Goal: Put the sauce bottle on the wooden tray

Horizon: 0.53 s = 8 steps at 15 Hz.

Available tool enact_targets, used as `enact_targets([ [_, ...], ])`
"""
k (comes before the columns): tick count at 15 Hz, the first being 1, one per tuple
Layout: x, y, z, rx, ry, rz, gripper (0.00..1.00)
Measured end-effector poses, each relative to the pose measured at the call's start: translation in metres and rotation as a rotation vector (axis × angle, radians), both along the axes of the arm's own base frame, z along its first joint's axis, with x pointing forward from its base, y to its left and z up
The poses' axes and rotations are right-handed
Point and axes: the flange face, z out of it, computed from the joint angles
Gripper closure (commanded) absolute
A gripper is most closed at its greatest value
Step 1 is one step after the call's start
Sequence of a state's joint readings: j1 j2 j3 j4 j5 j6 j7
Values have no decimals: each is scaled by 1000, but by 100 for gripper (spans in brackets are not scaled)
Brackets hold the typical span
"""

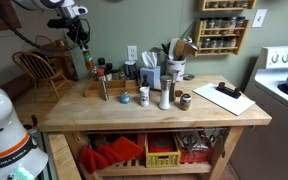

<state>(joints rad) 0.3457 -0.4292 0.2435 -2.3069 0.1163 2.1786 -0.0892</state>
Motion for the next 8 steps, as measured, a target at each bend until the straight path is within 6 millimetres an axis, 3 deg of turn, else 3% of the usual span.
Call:
enact_targets([
  [3,2,3,-6,-5,12,3,92],
  [8,12,23,-35,-30,73,33,92],
])
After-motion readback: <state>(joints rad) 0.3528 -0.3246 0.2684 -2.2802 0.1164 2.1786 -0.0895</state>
